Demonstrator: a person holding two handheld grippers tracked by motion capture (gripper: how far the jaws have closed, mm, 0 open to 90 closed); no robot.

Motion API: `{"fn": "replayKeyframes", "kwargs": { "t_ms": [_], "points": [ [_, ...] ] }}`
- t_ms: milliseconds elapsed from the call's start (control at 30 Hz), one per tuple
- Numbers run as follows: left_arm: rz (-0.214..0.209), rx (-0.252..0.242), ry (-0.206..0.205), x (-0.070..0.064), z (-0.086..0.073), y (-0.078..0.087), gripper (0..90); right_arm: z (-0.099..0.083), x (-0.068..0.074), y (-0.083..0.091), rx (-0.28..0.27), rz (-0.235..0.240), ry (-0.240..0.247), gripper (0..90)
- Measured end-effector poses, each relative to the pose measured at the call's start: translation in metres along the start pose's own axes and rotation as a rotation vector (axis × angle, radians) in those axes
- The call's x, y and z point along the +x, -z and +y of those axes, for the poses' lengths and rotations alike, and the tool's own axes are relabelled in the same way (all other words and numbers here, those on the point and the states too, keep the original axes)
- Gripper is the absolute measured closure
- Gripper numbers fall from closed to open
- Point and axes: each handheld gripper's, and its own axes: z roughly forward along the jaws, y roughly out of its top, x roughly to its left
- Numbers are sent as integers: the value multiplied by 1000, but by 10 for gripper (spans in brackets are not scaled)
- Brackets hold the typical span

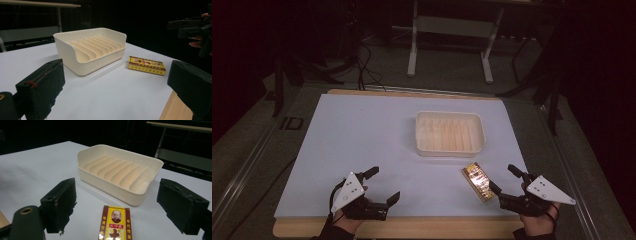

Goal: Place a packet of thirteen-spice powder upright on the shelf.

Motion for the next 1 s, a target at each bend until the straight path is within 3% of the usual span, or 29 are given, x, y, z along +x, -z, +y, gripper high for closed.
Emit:
{"fn": "replayKeyframes", "kwargs": {
  "t_ms": [433,500,633,700,767,1000],
  "points": [
    [-12,2,0,-3,0,-1,23,7,10,-7,35,22,68,144],
    [-13,4,-2,-4,0,-2,23,11,13,-10,37,7,111,134],
    [-16,4,5,-3,0,-2,23,15,15,-14,30,-5,138,131],
    [-15,6,4,-3,0,-2,23,16,16,-15,36,-8,137,123],
    [-14,6,7,-3,0,-2,23,19,15,-21,71,13,73,114],
    [-14,14,8,-4,-1,-4,23,20,17,-37,102,22,36,106]
  ]
}}
